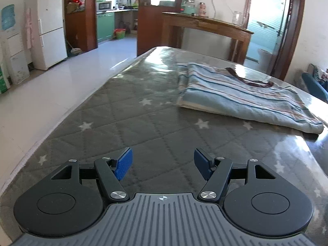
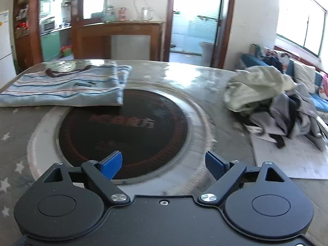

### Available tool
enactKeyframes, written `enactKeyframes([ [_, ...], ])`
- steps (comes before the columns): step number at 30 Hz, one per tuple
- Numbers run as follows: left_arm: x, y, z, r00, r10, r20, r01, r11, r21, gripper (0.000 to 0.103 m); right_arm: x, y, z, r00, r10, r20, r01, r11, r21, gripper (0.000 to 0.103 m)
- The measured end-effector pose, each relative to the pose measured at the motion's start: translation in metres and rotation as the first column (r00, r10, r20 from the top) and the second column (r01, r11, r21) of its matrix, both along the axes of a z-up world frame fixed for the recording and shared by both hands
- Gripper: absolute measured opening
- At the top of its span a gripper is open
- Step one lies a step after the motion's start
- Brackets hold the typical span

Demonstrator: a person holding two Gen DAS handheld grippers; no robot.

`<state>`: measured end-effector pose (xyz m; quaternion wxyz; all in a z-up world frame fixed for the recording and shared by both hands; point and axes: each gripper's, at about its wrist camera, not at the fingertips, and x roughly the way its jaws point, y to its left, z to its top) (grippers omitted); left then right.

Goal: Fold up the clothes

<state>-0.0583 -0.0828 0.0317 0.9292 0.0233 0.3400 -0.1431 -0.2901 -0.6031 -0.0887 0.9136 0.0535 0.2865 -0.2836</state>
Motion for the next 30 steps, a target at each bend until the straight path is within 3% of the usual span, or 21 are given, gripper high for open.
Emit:
enactKeyframes([
  [4,0.003,0.013,-0.002,0.999,0.036,0.002,-0.036,0.999,0.005,0.068,-0.015,-0.011,-0.002,0.999,-0.045,0.018,0.045,0.999,0.006,0.095],
  [6,0.004,0.022,-0.003,0.998,0.059,0.002,-0.059,0.998,0.002,0.068,-0.023,-0.018,-0.003,0.997,-0.066,0.026,0.066,0.998,-0.003,0.103],
  [16,0.020,0.055,-0.009,0.987,0.159,0.003,-0.159,0.987,0.005,0.068,-0.052,-0.056,-0.005,0.991,-0.123,0.054,0.124,0.992,-0.026,0.103],
  [30,0.026,0.061,-0.012,0.985,0.166,0.041,-0.166,0.986,-0.005,0.068,-0.083,-0.116,-0.017,0.977,-0.206,0.049,0.206,0.979,0.010,0.103],
])
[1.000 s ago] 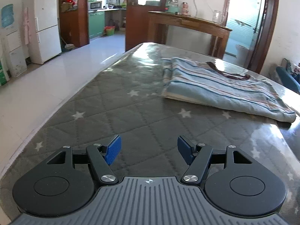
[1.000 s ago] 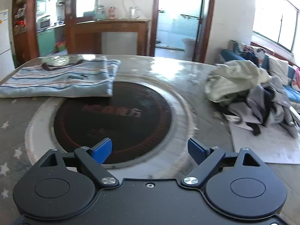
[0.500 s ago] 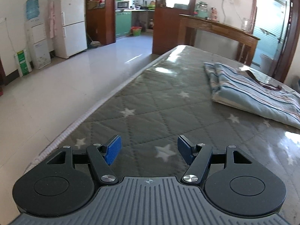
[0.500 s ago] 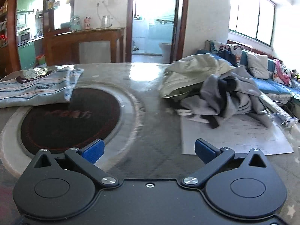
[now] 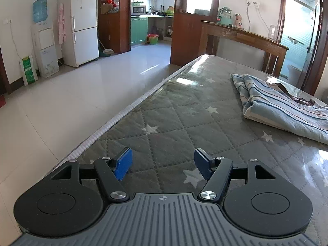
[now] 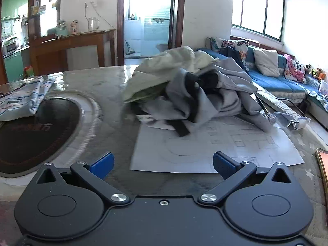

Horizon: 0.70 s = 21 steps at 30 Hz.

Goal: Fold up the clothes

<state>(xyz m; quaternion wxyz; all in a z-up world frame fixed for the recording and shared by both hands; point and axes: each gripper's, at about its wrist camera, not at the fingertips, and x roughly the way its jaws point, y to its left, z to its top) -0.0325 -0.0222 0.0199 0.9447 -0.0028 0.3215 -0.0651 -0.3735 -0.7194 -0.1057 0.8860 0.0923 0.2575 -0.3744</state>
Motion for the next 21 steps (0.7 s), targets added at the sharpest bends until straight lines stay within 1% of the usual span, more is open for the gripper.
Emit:
enactKeyframes([
  [5,0.002,-0.004,-0.003,1.000,-0.007,0.010,0.007,1.000,0.006,0.073,-0.005,-0.014,-0.002,1.000,-0.008,0.014,0.008,0.999,0.050,0.103],
  [10,0.003,-0.008,-0.005,1.000,-0.013,0.021,0.013,1.000,0.022,0.076,-0.002,-0.022,-0.005,1.000,0.016,-0.024,-0.014,0.998,0.059,0.103],
  [21,0.012,-0.015,-0.008,0.999,-0.028,0.018,0.028,0.999,0.041,0.082,-0.007,-0.035,-0.005,0.999,0.044,-0.020,-0.042,0.997,0.070,0.103],
])
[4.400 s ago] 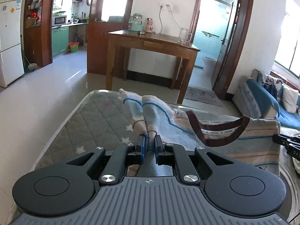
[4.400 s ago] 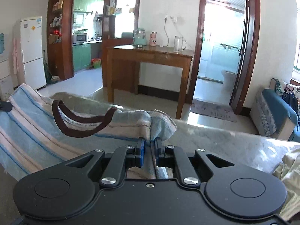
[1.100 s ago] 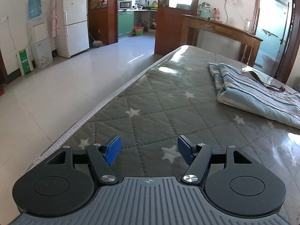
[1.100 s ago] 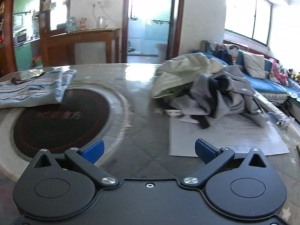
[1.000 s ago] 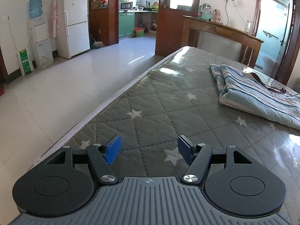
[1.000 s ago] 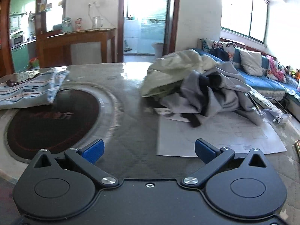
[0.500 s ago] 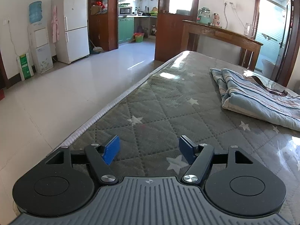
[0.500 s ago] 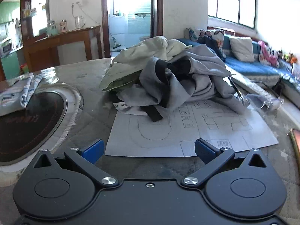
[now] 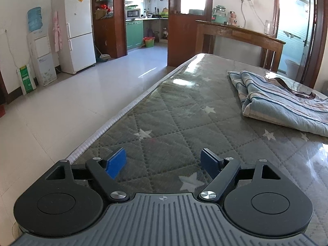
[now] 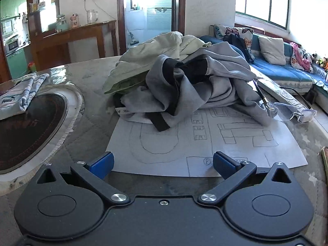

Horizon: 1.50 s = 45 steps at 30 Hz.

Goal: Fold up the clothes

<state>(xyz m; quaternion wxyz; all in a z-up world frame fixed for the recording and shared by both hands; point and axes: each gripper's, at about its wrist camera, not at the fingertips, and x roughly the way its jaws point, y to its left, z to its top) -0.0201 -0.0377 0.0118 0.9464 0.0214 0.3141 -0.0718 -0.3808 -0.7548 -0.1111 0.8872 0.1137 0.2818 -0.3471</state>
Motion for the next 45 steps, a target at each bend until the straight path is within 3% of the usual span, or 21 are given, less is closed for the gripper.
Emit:
enactKeyframes([
  [28,0.0077,-0.0075,-0.0058,0.999,-0.040,-0.016,0.040,0.999,0.007,0.099,-0.0040,-0.0062,-0.0027,0.999,0.042,0.013,-0.042,0.999,0.002,0.103],
  [45,0.0089,-0.0086,-0.0073,0.999,-0.038,-0.021,0.039,0.999,0.012,0.102,-0.0045,-0.0061,-0.0026,0.999,0.042,0.017,-0.042,0.999,0.003,0.103],
])
